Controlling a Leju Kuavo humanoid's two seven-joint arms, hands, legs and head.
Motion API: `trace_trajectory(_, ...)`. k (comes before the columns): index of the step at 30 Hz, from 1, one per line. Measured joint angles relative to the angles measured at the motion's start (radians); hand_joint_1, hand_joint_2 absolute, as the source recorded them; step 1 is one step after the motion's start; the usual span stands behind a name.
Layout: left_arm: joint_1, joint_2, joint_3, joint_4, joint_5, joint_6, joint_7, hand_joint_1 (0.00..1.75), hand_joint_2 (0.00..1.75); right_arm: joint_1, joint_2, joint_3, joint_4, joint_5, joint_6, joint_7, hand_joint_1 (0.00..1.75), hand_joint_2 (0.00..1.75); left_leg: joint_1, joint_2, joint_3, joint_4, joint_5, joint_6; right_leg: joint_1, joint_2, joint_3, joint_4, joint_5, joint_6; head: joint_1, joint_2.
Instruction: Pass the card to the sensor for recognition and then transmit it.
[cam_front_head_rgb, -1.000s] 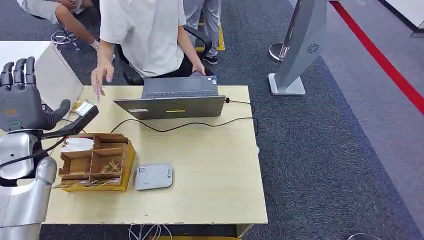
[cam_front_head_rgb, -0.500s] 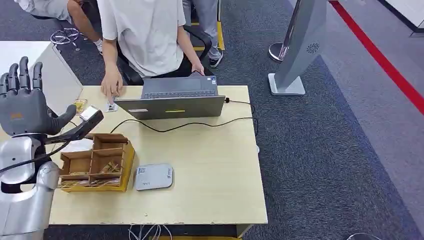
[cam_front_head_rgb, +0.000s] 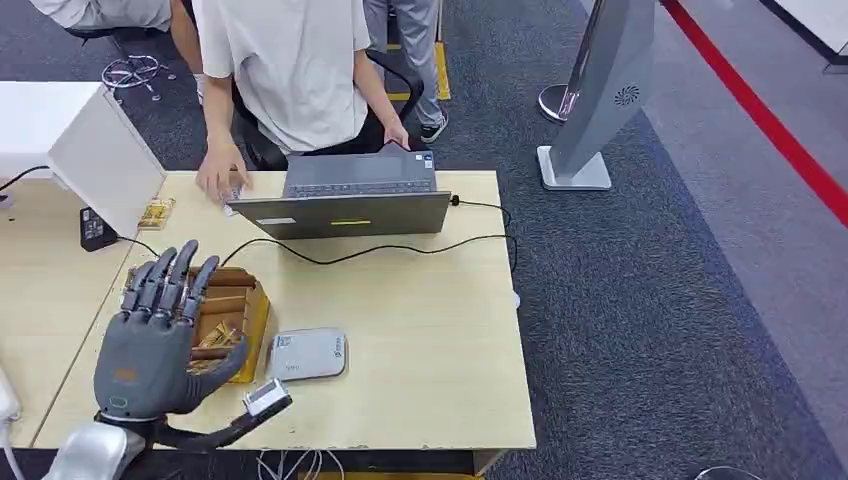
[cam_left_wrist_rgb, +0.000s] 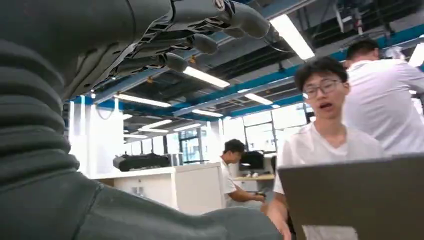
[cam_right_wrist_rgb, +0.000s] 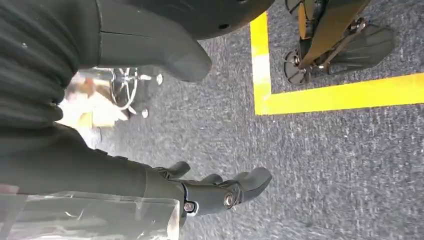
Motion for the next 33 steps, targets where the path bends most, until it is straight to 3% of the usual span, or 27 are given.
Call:
trace_trajectory(8, 0.098, 0.084, -0.061, -0.039, 0.075, -0.021, -0.026, 0.00, 1.75, 0.000, 0.000, -0.032, -0.005, -0.013, -0.001, 0.000, 0.00, 1.75, 0.000, 0.000, 0.000, 0.000, 0.000, 0.000, 0.000, 0.000, 0.000, 0.000, 0.000, 0.000, 0.000, 0.000)
trace_trajectory(16, 0.174, 0.169, -0.062, -0.036, 0.171, -0.059, 0.026, 0.00, 1.75, -0.001, 0.000, -0.045, -0.005, -0.016, -0.003, 0.008, 0.00, 1.75, 0.000, 0.000, 0.000, 0.000, 0.000, 0.000, 0.000, 0.000, -0.001, 0.000, 0.000, 0.000, 0.000, 0.000)
trace_trajectory(23, 0.187, 0.204, -0.062, -0.003, 0.239, -0.106, 0.106, 0.00, 1.75, -0.002, 0.000, -0.051, -0.005, 0.005, -0.003, 0.018, 0.00, 1.75, 0.000, -0.001, 0.000, 0.000, 0.000, 0.000, 0.000, -0.001, -0.001, 0.000, 0.000, 0.000, 0.000, 0.000)
trace_trajectory(33, 0.186, 0.201, -0.059, 0.116, 0.283, -0.117, 0.168, 0.00, 1.75, -0.003, 0.000, -0.051, -0.005, 0.022, -0.004, 0.020, 0.00, 1.75, 0.000, -0.001, 0.000, 0.000, 0.000, 0.000, 0.000, -0.001, -0.001, 0.000, 0.000, 0.000, 0.000, 0.000)
